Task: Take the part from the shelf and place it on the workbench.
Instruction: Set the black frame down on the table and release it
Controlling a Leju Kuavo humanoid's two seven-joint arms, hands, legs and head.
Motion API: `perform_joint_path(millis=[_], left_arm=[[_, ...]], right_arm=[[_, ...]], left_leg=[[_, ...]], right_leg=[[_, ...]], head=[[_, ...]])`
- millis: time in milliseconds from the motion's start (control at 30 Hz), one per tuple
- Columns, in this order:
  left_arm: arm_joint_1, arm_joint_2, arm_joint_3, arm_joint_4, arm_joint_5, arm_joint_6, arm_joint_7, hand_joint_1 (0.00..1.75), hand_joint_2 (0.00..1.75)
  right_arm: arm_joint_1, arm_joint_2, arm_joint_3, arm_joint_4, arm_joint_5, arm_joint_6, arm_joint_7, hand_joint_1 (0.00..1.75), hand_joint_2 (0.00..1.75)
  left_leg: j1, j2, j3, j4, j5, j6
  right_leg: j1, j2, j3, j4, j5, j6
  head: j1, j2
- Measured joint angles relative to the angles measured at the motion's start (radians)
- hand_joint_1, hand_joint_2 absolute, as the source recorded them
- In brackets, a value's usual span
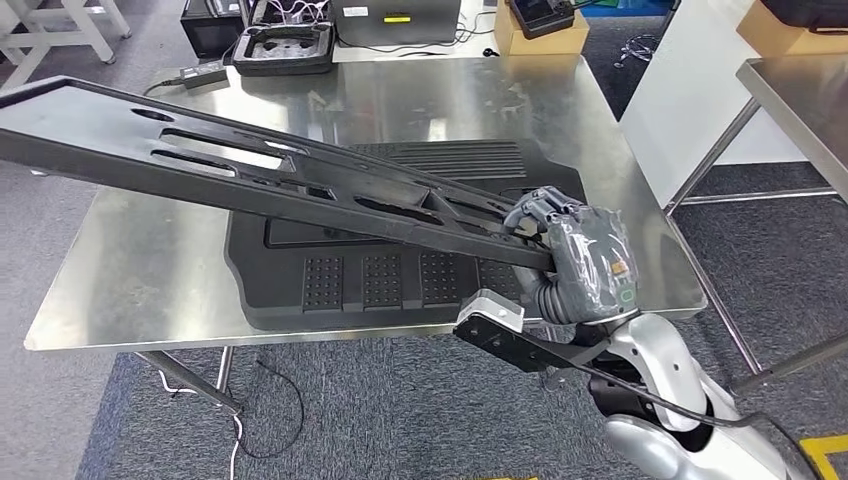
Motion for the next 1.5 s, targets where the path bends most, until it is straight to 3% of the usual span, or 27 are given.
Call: perform_joint_path(millis=[67, 200, 267, 333, 367, 400, 433, 500, 567, 633, 767, 1000, 1167, 1333, 1500], left_arm=[[-0.001, 0.0, 0.0, 0.0, 0.0, 0.0, 0.0, 0.0, 1.75], [-0.001, 0.001, 0.0, 0.0, -0.001, 0.002, 0.0, 0.0, 1.75], [-0.002, 0.002, 0.0, 0.0, 0.0, 0.002, 0.0, 0.0, 1.75], [-0.002, 0.002, 0.0, 0.0, 0.001, 0.002, -0.001, 0.0, 1.75], [-0.002, 0.002, 0.0, 0.0, 0.001, 0.002, -0.002, 0.0, 1.75], [-0.003, 0.002, 0.0, 0.0, 0.001, 0.002, -0.003, 0.0, 1.75], [-0.004, 0.002, 0.0, 0.0, 0.001, 0.002, -0.003, 0.0, 1.75], [-0.004, 0.002, 0.0, 0.0, 0.001, 0.002, -0.004, 0.0, 1.75], [-0.003, 0.002, 0.0, 0.0, 0.001, 0.001, -0.005, 0.0, 1.75], [-0.001, 0.002, 0.0, 0.0, 0.001, -0.001, -0.004, 0.0, 1.75], [0.002, 0.002, 0.0, 0.0, -0.005, -0.003, 0.0, 0.0, 1.75], [0.001, 0.002, 0.0, 0.0, -0.014, -0.003, 0.0, 0.0, 1.75], [-0.008, 0.002, 0.0, 0.0, -0.045, 0.002, -0.007, 0.0, 1.75], [-0.035, 0.002, 0.0, -0.003, -0.072, -0.005, -0.012, 0.0, 1.75], [-0.044, 0.002, 0.0, -0.005, -0.075, -0.007, -0.012, 0.0, 1.75]], right_arm=[[-0.002, 0.0, 0.0, 0.0, 0.0, 0.0, -0.001, 1.75, 1.75], [-0.003, 0.0, -0.001, 0.0, -0.001, -0.001, -0.001, 1.75, 1.75], [-0.005, 0.0, -0.001, 0.0, -0.001, -0.001, -0.002, 1.75, 1.75], [-0.007, 0.0, -0.001, 0.0, -0.001, 0.0, -0.002, 1.75, 1.75], [-0.007, 0.0, 0.0, 0.0, -0.001, 0.0, -0.002, 1.75, 1.75], [-0.007, 0.0, 0.0, 0.0, -0.002, 0.0, -0.002, 1.75, 1.75], [-0.007, 0.0, 0.0, 0.001, -0.002, 0.0, -0.002, 1.75, 1.75], [-0.008, 0.0, 0.0, 0.001, -0.003, 0.0, -0.002, 1.75, 1.75], [-0.011, 0.0, 0.001, 0.001, -0.004, -0.001, -0.002, 1.75, 1.75], [-0.017, 0.0, 0.002, 0.001, -0.006, -0.001, -0.002, 1.75, 1.75], [-0.029, 0.001, 0.004, 0.003, -0.018, 0.001, -0.004, 1.75, 1.75], [-0.045, 0.001, 0.007, 0.013, -0.023, 0.002, -0.008, 1.75, 1.75], [-0.107, 0.016, 0.033, 0.046, 0.023, 0.038, -0.01, 1.75, 1.75], [-0.219, 0.074, 0.094, 0.139, 0.148, 0.115, -0.005, 1.75, 1.75], [-0.268, 0.112, 0.134, 0.203, 0.173, 0.123, -0.002, 1.75, 1.75]], left_leg=[[-0.001, 0.0, 0.003, 0.002, -0.006, -0.008], [-0.002, 0.001, 0.005, 0.009, -0.02, -0.028], [0.0, 0.001, -0.024, 0.083, -0.061, -0.039], [0.003, 0.001, -0.091, 0.213, -0.113, -0.045], [0.004, 0.001, -0.119, 0.261, -0.123, -0.047], [0.005, 0.001, -0.132, 0.275, -0.113, -0.047], [0.006, 0.001, -0.126, 0.252, -0.085, -0.046], [0.007, 0.001, -0.078, 0.133, -0.009, -0.042], [0.004, -0.001, -0.039, 0.04, 0.025, -0.036], [0.001, -0.001, -0.03, 0.011, 0.022, -0.03], [0.0, -0.004, -0.028, 0.001, 0.021, -0.027], [-0.001, -0.004, -0.027, 0.001, 0.017, -0.019], [-0.002, -0.004, -0.027, 0.001, 0.016, -0.018], [-0.001, -0.004, -0.022, -0.002, 0.017, -0.018], [0.001, -0.004, -0.02, -0.005, 0.018, -0.019]], right_leg=[[0.006, 0.0, 0.032, -0.078, 0.023, -0.008], [0.004, 0.004, 0.043, -0.097, 0.018, -0.022], [-0.001, 0.001, 0.052, -0.104, 0.017, -0.03], [-0.001, -0.002, 0.059, -0.104, 0.012, -0.036], [-0.001, -0.002, 0.061, -0.103, 0.009, -0.038], [-0.001, -0.002, 0.065, -0.102, 0.006, -0.038], [-0.001, -0.002, 0.07, -0.102, 0.002, -0.037], [-0.002, 0.001, 0.082, -0.1, -0.006, -0.032], [0.0, 0.003, 0.087, -0.099, -0.013, -0.024], [0.002, 0.004, 0.085, -0.099, -0.017, -0.02], [0.004, 0.002, 0.09, -0.106, -0.019, -0.032], [0.003, 0.002, 0.097, -0.12, -0.015, -0.018], [0.003, 0.003, 0.097, -0.121, -0.015, -0.009], [0.004, 0.002, 0.099, -0.121, -0.015, -0.008], [0.005, 0.002, 0.099, -0.12, -0.015, -0.008]], head=[[0.004, 0.0], [0.0, 0.0], [-0.011, 0.0], [-0.023, 0.0], [-0.027, 0.0], [-0.03, 0.0], [-0.034, 0.0], [-0.04, 0.0], [-0.044, 0.0], [-0.043, 0.0], [-0.031, 0.0], [-0.012, 0.0], [-0.011, 0.0], [-0.013, 0.0], [-0.015, 0.0]])
